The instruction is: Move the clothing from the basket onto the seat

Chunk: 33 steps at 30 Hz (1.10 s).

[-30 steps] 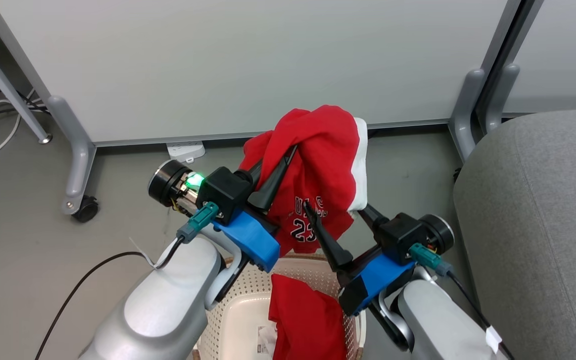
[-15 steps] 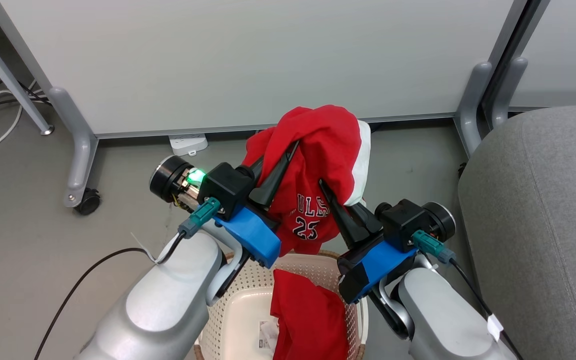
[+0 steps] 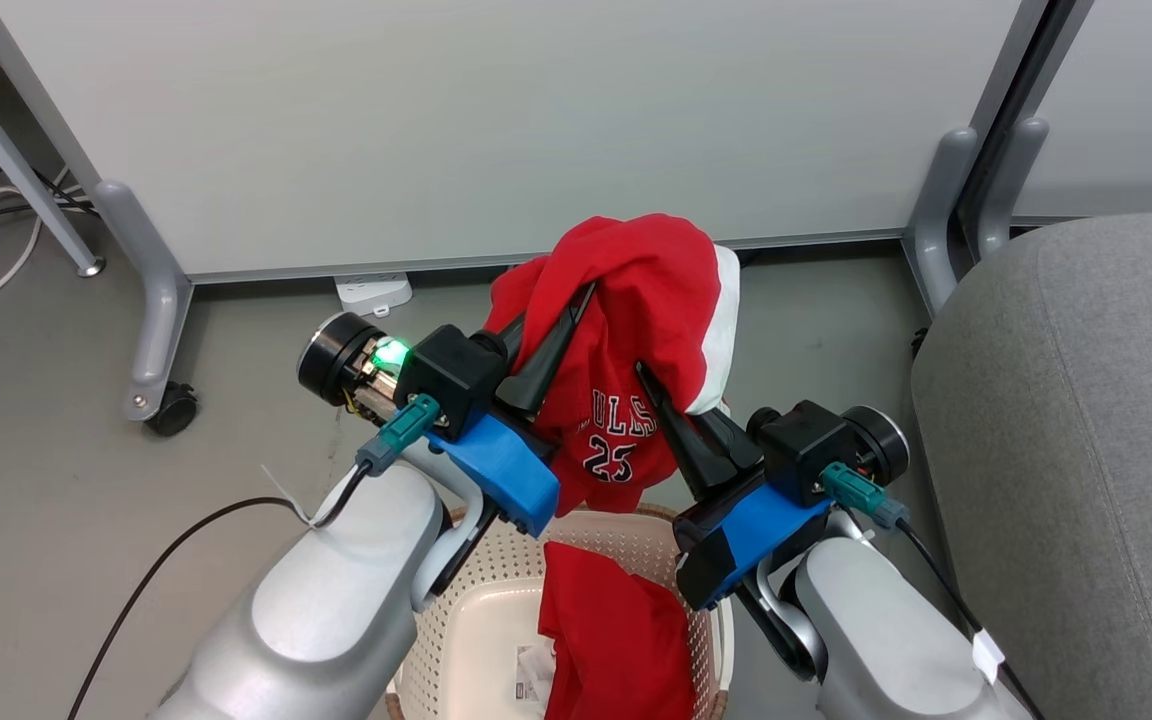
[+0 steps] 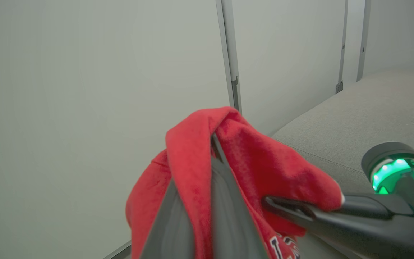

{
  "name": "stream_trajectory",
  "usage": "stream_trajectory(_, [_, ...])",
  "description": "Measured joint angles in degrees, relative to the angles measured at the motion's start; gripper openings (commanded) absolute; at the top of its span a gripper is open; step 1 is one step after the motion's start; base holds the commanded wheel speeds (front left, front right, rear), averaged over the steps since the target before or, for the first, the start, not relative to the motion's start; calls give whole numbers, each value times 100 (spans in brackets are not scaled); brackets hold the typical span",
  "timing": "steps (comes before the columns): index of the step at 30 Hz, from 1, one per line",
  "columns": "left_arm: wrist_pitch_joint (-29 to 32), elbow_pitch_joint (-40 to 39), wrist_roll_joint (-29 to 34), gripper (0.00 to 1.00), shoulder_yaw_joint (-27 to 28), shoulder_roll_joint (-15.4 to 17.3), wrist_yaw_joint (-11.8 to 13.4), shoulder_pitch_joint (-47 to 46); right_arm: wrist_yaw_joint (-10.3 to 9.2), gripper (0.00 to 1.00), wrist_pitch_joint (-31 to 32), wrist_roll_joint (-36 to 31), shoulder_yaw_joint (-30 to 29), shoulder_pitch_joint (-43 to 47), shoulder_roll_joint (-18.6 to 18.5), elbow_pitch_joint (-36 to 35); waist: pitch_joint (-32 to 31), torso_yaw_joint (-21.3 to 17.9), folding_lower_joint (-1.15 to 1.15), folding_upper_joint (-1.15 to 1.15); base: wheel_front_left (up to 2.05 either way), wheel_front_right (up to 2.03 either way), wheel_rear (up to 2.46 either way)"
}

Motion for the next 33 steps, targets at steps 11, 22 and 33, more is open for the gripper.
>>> stream_trajectory(11, [-18, 59, 7, 100, 4, 9, 46, 1, 0, 0, 0, 26, 4, 14, 0, 2, -42, -11, -1, 0, 0, 0, 0])
stream_trajectory(22, [-19, 102, 44, 100, 15, 55, 110, -10, 0, 0, 0, 21, -22, 16, 0, -5, 7, -51, -1, 0, 0, 0, 0])
stream_trajectory(33, [-20, 57, 49, 100, 35, 69, 124, -29, 0, 0, 0, -25, -149, 8, -1, -9, 82, -167, -1, 0, 0, 0, 0])
